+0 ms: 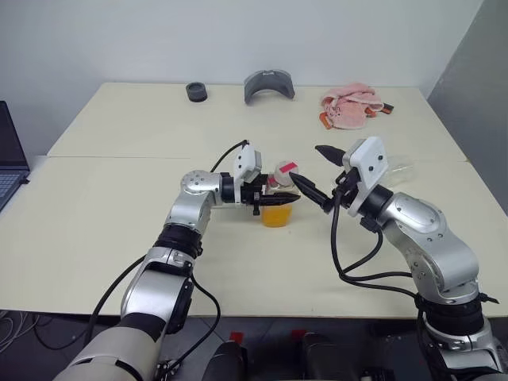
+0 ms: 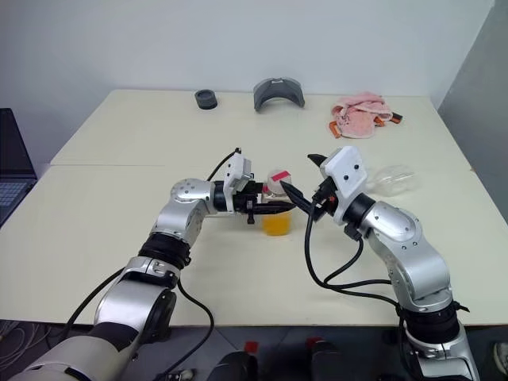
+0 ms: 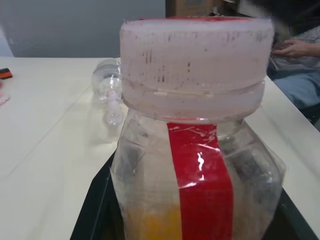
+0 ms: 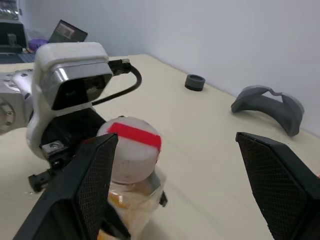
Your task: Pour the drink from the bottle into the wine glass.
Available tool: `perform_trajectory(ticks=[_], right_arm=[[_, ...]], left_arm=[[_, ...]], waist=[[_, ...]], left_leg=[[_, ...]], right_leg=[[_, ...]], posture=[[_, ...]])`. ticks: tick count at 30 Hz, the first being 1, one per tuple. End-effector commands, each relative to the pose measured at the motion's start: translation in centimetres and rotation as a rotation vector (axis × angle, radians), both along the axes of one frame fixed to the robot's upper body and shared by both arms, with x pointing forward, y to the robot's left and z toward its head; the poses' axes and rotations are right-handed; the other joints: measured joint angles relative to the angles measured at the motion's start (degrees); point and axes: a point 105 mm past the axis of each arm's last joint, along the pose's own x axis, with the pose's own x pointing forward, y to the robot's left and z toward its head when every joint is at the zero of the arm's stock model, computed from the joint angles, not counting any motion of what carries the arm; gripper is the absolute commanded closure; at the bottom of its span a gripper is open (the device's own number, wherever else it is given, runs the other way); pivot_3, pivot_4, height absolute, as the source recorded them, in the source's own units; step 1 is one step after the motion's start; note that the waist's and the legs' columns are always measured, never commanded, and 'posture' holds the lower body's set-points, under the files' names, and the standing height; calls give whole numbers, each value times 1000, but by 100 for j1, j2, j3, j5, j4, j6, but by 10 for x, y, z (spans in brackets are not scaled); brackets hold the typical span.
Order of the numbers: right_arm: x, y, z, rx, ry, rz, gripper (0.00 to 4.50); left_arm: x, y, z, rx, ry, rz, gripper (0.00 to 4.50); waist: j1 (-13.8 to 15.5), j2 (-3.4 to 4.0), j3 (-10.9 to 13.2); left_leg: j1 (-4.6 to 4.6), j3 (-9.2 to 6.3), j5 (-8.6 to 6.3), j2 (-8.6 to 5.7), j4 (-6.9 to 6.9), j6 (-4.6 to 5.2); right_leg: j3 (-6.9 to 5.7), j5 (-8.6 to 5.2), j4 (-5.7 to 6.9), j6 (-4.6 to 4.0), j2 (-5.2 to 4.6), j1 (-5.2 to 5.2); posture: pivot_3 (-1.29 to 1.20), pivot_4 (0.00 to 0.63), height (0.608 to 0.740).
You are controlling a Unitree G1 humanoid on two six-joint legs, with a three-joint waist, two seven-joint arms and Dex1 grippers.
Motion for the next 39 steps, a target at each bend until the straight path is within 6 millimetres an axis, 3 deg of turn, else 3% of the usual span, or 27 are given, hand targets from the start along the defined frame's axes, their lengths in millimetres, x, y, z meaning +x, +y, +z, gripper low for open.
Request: perform_trajectory(ticks=[1, 7, 17, 39], right_arm=[[-12, 14, 12, 9, -54, 65, 482], [5, 24, 7, -22, -87, -7, 482], [23, 13, 8, 5, -102, -115, 482], [20, -17, 5, 28, -71, -178, 482]], left_arm=[[0, -4, 25, -66, -70, -4, 2805], [-3, -6, 25, -65, -69, -24, 2805], [-7, -7, 23, -60, -62, -45, 2805], [-4, -1, 21, -56, -46, -20, 2806]], waist=[[1, 0, 0], [0, 0, 0], [1, 0, 0], [1, 0, 0]], left_leg=[[0, 0, 0, 1, 0, 0], [1, 2, 1, -1, 1, -2], [0, 1, 4, 0, 1, -7], [0, 2, 2, -1, 1, -4]], right_leg=[[-1, 0, 0, 0, -1, 0], [0, 0, 0, 0, -1, 0], [0, 0, 0, 0, -2, 0], [1, 0, 1, 0, -2, 0]], posture=[[0, 150, 740], [0, 150, 740], [0, 150, 740], [0, 150, 740]])
